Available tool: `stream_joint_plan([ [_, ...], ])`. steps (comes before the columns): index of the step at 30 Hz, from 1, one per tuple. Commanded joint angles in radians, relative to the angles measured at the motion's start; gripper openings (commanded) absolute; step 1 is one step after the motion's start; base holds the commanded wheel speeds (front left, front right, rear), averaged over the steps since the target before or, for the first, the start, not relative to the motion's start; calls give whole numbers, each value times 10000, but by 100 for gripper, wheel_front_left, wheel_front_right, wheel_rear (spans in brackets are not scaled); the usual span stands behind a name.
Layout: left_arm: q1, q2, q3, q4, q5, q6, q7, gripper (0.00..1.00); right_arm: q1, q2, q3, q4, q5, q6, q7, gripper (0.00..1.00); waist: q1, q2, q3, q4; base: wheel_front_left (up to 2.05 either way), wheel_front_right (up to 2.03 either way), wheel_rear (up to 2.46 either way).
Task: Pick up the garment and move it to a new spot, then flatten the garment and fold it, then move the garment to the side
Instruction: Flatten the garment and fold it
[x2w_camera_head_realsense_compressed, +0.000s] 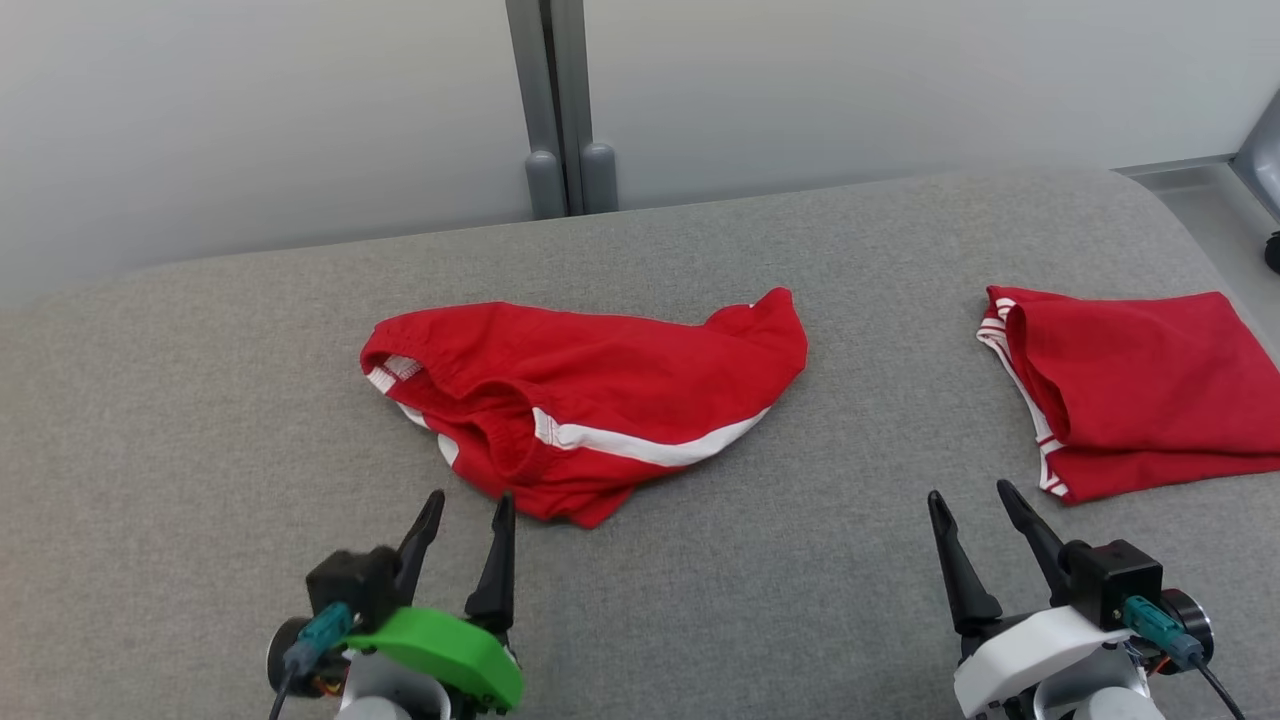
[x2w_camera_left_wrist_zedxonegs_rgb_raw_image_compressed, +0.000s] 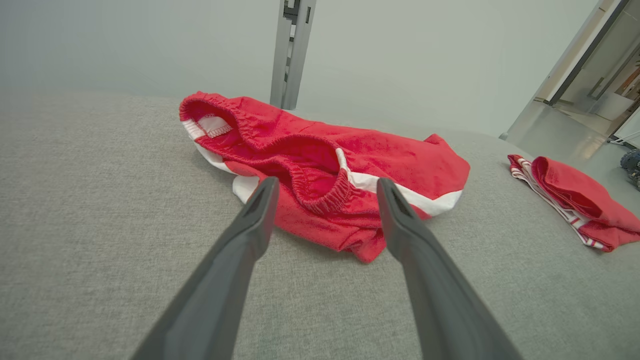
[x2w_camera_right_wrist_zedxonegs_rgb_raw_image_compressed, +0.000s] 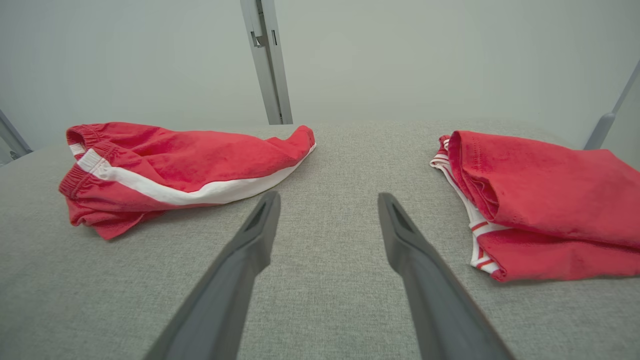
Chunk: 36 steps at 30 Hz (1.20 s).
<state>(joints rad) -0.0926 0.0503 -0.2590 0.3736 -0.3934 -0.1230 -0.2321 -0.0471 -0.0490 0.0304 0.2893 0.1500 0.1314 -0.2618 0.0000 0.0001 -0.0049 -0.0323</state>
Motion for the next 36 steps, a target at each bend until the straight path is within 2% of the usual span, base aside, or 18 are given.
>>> stream_joint_plan([
  [1,-532,33,-169,171,103,-37,210,100,-83,-33,11,19,1,-16,-44,100,0,-1,69,-86,0,0,0],
  [9,-2446,148,-903,1731,-349,-83,1604,100,-336,-32,324,92,112,-16,-44,100,0,-1,510,-576,0,0,0],
  [21,-4126,532,-1556,3580,-960,-88,2218,100,-779,-32,591,101,305,-16,-44,100,0,-1,1315,-1233,0,0,0],
  [23,-4327,525,-1755,3752,-1024,-88,2227,71,-833,-33,587,105,311,-16,-44,100,0,-1,1394,-1285,0,0,0],
  [24,-4446,507,-1841,3803,-1093,-89,2115,44,-849,-32,581,110,332,-16,-44,100,0,-1,1419,-1304,0,0,0],
  [25,-4527,496,-1902,3826,-1123,-89,2010,28,-854,-32,577,114,346,-16,-44,100,0,-1,1435,-1316,0,0,0],
  [26,-4629,494,-1991,3832,-1115,-89,1798,0,-861,-32,569,120,350,-16,-44,100,0,-1,1446,-1324,0,0,0],
  [33,-5021,403,-2907,3451,-1169,-90,641,0,-716,-32,505,185,342,-16,-44,100,0,-1,1249,-1257,0,0,0],
  [36,-5227,539,-3250,3068,-1158,-90,188,0,-607,-32,520,226,308,-16,-44,100,0,-1,1070,-1192,0,0,0],
])
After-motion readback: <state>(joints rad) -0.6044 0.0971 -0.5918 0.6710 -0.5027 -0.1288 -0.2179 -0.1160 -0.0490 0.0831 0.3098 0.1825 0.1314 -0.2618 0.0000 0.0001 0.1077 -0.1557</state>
